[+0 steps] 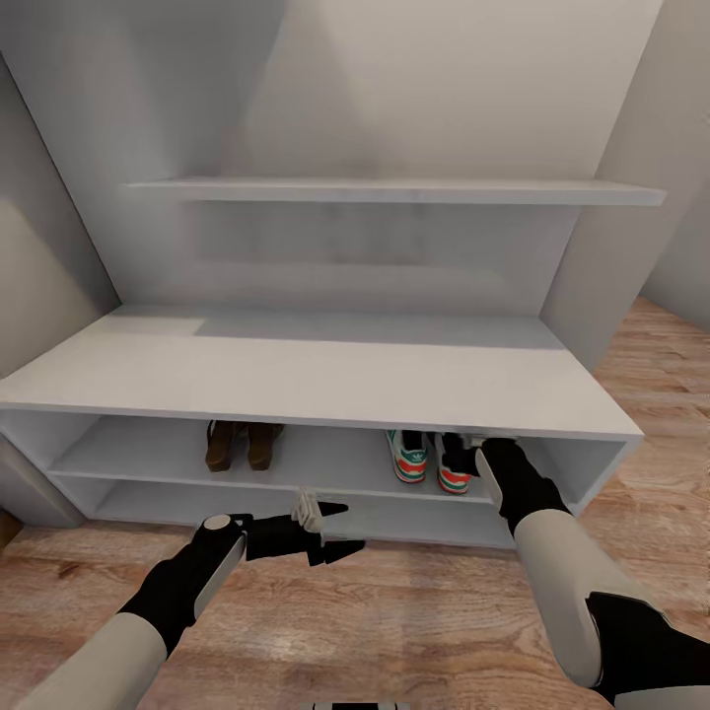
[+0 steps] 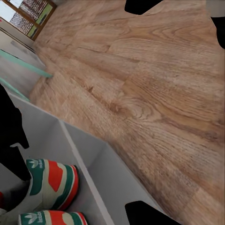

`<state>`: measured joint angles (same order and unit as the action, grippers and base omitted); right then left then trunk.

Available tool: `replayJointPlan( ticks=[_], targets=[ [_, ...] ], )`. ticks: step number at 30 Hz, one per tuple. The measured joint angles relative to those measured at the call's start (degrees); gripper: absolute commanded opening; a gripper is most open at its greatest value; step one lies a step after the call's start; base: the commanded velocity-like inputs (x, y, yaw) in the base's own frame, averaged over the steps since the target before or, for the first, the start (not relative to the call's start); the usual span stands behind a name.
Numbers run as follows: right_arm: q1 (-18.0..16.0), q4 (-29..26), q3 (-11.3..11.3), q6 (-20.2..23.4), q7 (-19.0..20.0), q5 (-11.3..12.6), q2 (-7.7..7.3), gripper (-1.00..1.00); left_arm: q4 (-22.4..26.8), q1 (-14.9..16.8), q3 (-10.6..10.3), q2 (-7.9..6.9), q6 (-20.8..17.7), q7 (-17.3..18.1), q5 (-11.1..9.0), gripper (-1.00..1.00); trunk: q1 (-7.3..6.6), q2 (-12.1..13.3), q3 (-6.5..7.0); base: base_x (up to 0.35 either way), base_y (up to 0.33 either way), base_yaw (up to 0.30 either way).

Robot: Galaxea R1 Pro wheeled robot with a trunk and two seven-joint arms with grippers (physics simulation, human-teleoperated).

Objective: Pick up the two gym shoes and the two sandals from the corridor floor and place them onto the hallstand (shoe rack) in the corridor, making sure they are on the rack and not on the floor. Arrange them so the two gym shoes are next to each other and the two sandals are next to each other.

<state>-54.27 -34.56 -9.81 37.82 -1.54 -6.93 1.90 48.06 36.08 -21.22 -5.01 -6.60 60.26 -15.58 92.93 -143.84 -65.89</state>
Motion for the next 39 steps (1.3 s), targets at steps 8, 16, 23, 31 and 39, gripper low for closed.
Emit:
replayJointPlan(
  ticks=[8,16,23,31,39],
  targets=[
    [0.0,-0.1,0.0,0.0,0.0,-0.6,0.03,1.0,0.0,0.0,0.0,-0.01,0.0,0.0,0.0,1.0,0.0,0.0,0.0,-0.31,0.0,0.0],
    [0.0,-0.1,0.0,0.0,0.0,-0.6,0.04,1.0,0.0,0.0,0.0,0.0,0.0,0.0,0.0,1.0,0.01,0.0,0.0,-0.336,0.0,0.0],
    [0.0,-0.1,0.1,0.0,0.0,-0.6,0.04,1.0,0.0,0.0,0.0,-0.01,0.0,0.0,0.0,1.0,0.01,0.0,0.0,-0.338,0.0,0.0],
    [0.0,-0.1,0.1,-0.9,0.0,-0.5,-0.02,1.0,0.0,0.0,0.0,-0.01,0.0,0.0,0.0,1.0,0.0,0.0,0.0,-0.32,0.0,0.0],
    [0.0,-0.1,0.1,-3.8,0.0,-0.5,0.01,1.0,0.0,0.0,0.2,-0.08,0.0,0.1,0.0,1.0,-0.03,0.0,0.01,-0.059,0.0,0.0]
  ],
)
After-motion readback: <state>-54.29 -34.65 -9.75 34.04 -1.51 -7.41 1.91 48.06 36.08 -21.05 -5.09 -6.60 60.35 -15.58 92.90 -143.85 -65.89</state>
